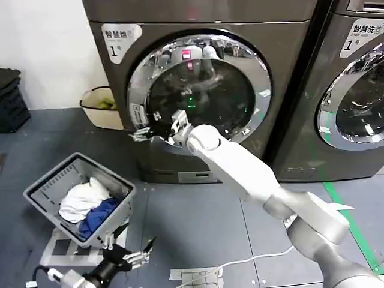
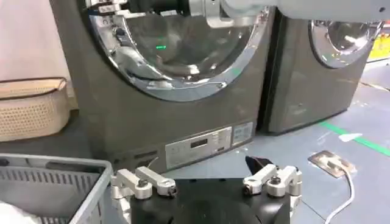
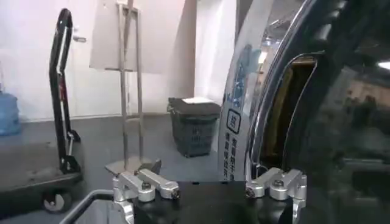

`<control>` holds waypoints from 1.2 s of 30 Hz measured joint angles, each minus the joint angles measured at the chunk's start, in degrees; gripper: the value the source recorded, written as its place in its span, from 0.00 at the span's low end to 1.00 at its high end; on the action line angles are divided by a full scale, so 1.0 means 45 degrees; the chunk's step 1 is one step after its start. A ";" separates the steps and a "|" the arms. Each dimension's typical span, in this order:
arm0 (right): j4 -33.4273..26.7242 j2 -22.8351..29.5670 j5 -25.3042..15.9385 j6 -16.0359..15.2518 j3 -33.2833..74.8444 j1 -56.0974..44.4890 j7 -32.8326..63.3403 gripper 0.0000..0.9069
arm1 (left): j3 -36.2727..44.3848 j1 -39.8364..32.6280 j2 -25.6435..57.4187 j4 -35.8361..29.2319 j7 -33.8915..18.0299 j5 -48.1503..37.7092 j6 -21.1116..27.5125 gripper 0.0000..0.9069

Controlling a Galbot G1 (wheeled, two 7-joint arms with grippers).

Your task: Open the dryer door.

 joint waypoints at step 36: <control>0.3338 -0.2312 0.2055 -0.0594 -0.0619 -0.0250 -0.1913 1.00 | -0.4148 -0.3029 0.2463 0.2480 0.0403 -0.3875 0.0181 1.00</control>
